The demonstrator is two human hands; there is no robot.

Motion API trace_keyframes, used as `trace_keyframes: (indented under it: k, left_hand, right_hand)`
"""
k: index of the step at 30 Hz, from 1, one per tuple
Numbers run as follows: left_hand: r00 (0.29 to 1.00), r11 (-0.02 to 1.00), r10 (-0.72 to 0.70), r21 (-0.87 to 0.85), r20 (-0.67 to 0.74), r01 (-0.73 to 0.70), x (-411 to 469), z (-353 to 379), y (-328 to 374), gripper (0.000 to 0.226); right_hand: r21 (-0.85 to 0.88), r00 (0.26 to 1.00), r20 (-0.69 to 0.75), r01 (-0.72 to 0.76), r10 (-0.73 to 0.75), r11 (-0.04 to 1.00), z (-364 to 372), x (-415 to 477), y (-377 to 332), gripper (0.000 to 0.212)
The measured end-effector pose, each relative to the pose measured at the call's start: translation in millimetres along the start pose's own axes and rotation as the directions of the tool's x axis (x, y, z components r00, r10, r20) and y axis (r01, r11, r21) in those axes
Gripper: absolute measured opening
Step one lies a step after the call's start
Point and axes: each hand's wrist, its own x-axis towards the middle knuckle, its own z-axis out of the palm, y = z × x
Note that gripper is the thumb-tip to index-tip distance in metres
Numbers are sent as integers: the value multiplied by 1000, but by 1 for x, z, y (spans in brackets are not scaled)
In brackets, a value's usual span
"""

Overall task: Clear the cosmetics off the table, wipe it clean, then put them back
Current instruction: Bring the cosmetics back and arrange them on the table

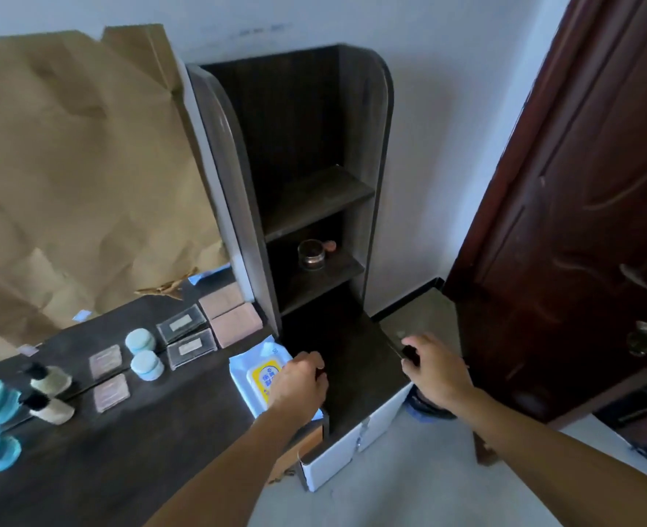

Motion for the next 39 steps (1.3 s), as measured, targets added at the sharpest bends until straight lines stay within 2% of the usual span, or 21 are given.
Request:
trace_keyframes:
  k: [5, 8, 11, 15, 19, 23, 25, 30, 35, 37, 39]
  left_hand:
    - [997, 998, -65, 8, -43, 65, 58, -2, -4, 31]
    - [991, 995, -99, 23, -93, 101, 117, 0, -7, 40]
    - [981, 989, -143, 24, -129, 148, 185, 2, -4, 51]
    - [965, 971, -241, -22, -108, 240, 264, 14, -3, 68]
    - [953, 961, -277, -20, -123, 276, 304, 35, 0, 66]
    - [929, 964, -264, -31, -260, 265, 312, 43, 0, 38]
    - [925, 966, -255, -41, -282, 254, 309, 42, -3, 33]
    - [904, 952, -300, -38, -305, 303, 271, 40, -7, 39]
    - [875, 931, -342, 4, -342, 366, 234, 48, -11, 44]
    - [868, 928, -350, -6, -352, 372, 230, 52, -13, 44]
    - [864, 934, -344, -38, -368, 356, 228, 55, -16, 44]
  right_hand:
    - [19, 997, 25, 79, -79, 997, 4, 62, 0, 37]
    - [-25, 992, 32, 126, -125, 992, 12, 100, 1, 36]
    - [2, 986, 41, 164, -164, 986, 21, 140, 9, 35]
    - [42, 980, -2, 198, -198, 979, 31, 187, 23, 32]
    - [57, 977, -25, 212, -210, 976, 41, 214, 36, 29]
    - [58, 971, -29, 240, -238, 969, 50, 232, 46, 30]
    - [54, 970, -16, 242, -241, 969, 49, 237, 45, 31]
    - [120, 934, -22, 356, -356, 927, 40, 250, 27, 28]
    - [137, 836, -108, 548, -538, 825, 39, 275, -11, 27]
    - [83, 832, -75, 555, -550, 828, 47, 292, -27, 34]
    - [8, 857, 11, 514, -514, 857, 56, 311, -43, 44]
